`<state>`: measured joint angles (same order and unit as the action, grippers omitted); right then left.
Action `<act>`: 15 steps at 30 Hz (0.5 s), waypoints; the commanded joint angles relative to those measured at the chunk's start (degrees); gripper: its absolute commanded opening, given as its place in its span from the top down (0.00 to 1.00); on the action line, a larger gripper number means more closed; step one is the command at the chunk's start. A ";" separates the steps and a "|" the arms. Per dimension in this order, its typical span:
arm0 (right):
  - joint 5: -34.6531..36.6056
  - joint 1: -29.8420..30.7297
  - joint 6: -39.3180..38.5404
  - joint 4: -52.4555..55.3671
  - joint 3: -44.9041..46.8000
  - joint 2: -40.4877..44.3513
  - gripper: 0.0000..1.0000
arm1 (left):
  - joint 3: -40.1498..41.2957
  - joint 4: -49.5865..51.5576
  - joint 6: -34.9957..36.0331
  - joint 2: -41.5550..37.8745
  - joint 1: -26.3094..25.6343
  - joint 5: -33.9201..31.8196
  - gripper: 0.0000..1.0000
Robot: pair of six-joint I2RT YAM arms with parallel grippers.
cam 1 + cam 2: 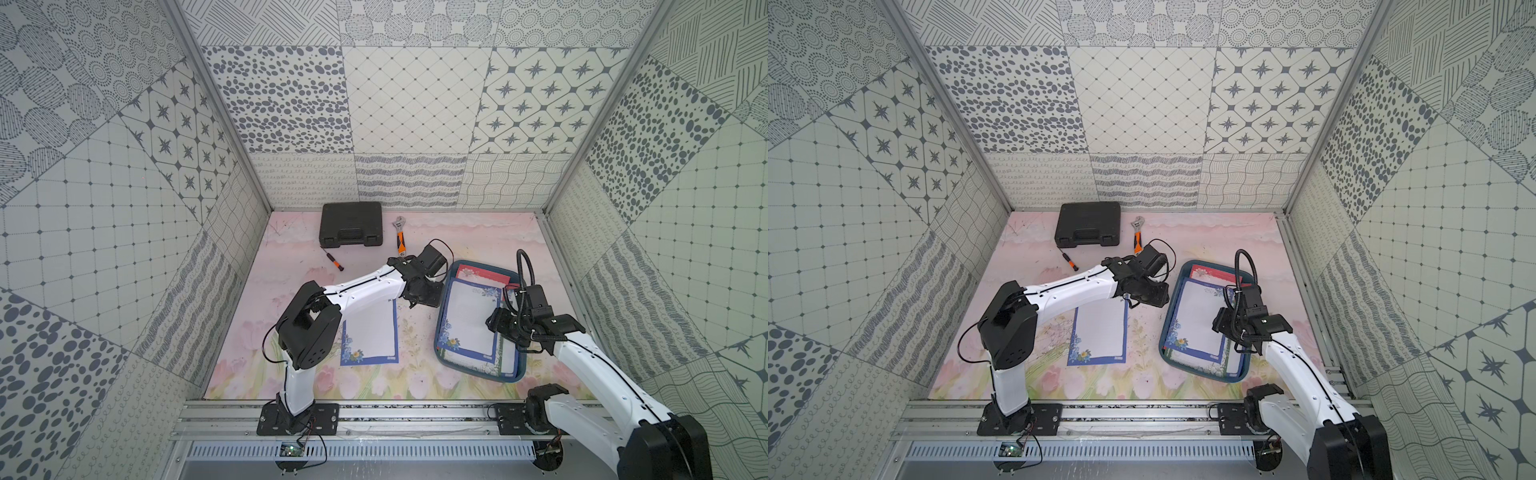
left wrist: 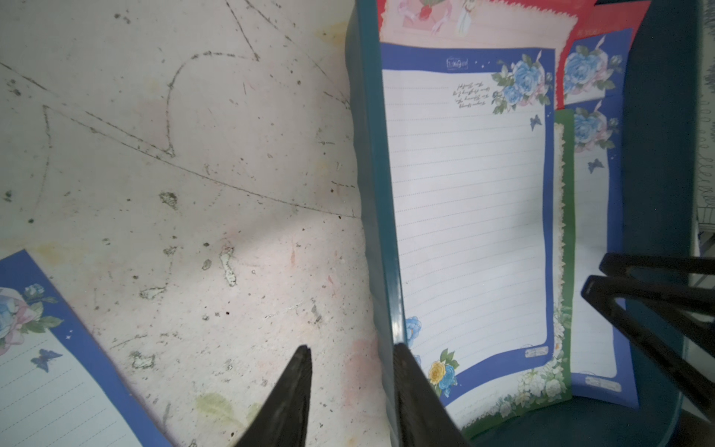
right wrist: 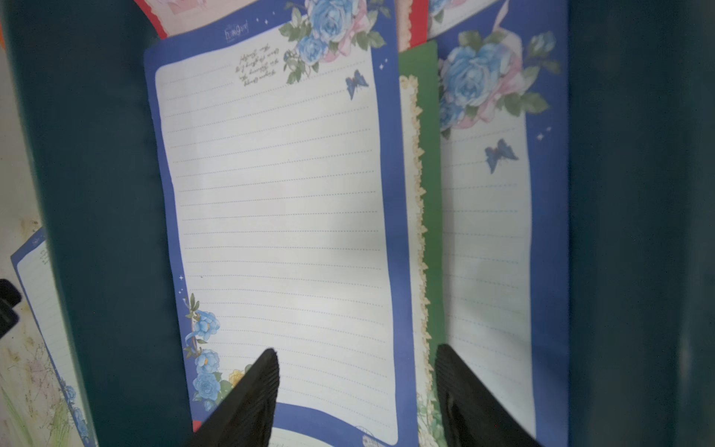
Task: Take out the stationery paper from the storage box
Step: Pick up the stationery paper from the storage box.
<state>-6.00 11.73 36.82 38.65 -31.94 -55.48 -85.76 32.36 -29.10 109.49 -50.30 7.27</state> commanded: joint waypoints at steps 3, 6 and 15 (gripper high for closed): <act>-0.07 -0.39 -0.68 -3.48 0.74 -1.34 0.37 | -0.47 0.65 -2.70 0.65 -0.27 2.39 0.68; 0.12 -0.44 -0.93 -4.35 0.74 -2.53 0.37 | -0.30 0.34 -3.53 0.47 -0.26 3.27 0.70; -0.62 -0.67 -0.87 -6.70 2.06 -4.63 0.37 | -0.13 0.03 -5.28 0.12 -0.30 4.99 0.66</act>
<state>-6.07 11.46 36.60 34.35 -31.16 -59.35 -85.73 32.36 -32.42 109.69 -50.30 9.98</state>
